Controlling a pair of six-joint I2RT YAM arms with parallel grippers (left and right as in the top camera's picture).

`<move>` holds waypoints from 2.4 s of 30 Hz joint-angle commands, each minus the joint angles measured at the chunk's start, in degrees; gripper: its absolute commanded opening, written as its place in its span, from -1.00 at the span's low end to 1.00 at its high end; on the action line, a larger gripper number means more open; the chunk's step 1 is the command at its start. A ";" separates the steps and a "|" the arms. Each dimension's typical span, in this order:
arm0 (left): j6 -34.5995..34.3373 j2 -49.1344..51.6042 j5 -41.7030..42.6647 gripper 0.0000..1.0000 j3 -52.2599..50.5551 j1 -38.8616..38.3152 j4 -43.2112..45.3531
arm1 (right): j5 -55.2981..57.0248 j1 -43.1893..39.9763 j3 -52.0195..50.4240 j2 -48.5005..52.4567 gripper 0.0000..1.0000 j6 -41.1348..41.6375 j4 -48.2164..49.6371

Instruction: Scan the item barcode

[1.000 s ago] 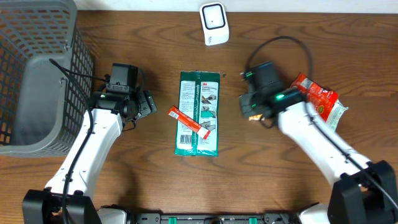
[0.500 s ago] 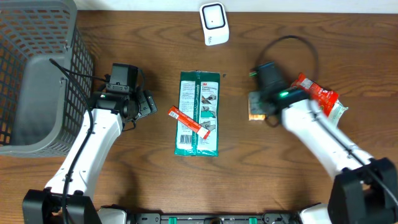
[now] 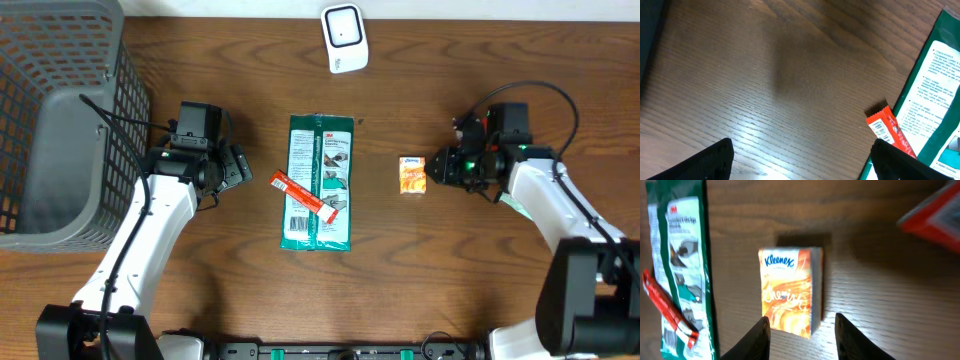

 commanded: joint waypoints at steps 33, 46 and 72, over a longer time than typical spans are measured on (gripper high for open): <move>-0.13 0.31 -0.46 0.78 0.63 0.20 -0.13 | 0.48 2.82 -4.48 -1.36 -0.97 1.07 10.40; -0.13 0.31 -0.46 0.77 0.63 0.20 -0.13 | 54.62 30.56 -2.64 -8.28 -0.98 -0.17 1.77; -0.11 0.31 -0.46 0.77 0.63 0.20 -0.13 | 77.94 47.98 -2.64 6.67 -0.98 -0.83 2.86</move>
